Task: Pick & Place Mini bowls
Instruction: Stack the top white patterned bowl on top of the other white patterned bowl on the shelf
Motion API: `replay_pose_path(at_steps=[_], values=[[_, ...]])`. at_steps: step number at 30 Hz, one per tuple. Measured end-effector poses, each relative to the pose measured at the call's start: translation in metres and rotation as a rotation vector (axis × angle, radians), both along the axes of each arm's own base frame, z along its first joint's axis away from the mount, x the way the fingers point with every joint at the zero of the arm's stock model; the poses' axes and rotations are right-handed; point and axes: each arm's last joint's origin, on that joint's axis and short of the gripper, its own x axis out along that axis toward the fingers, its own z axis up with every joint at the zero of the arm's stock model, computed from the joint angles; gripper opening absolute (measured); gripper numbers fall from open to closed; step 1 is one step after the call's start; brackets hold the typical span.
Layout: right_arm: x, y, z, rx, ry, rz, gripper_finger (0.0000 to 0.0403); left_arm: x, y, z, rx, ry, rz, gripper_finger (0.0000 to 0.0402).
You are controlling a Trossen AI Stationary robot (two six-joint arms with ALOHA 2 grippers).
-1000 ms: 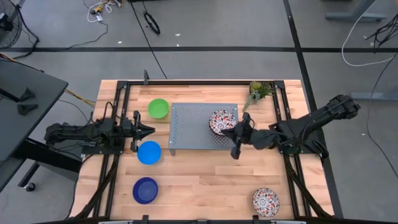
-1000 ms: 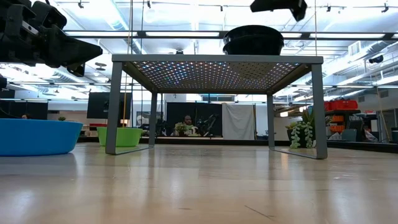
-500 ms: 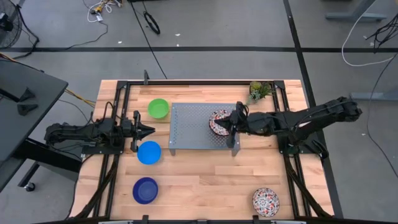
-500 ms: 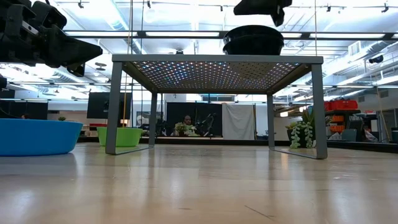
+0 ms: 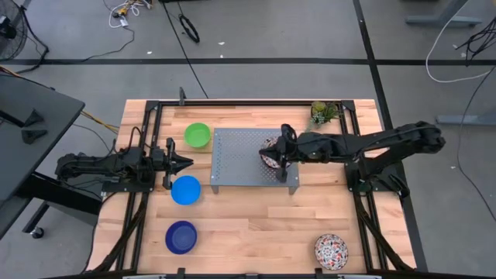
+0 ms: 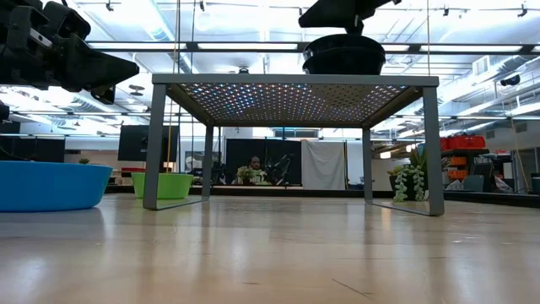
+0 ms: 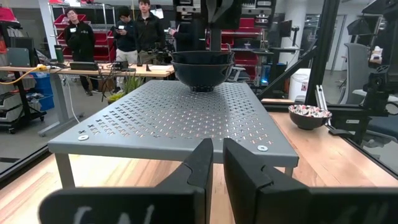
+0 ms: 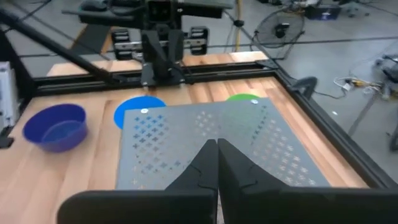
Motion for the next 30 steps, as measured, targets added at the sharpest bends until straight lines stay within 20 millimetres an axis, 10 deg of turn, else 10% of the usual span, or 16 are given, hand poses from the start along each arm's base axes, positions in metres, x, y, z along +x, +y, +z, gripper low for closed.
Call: replay_pose_path(at_steps=[30], values=[[0.005, -0.012, -0.016, 0.01, 0.104, 0.005, 0.0, 0.0, 0.0, 0.0, 0.0, 0.0, 0.0, 0.0044]])
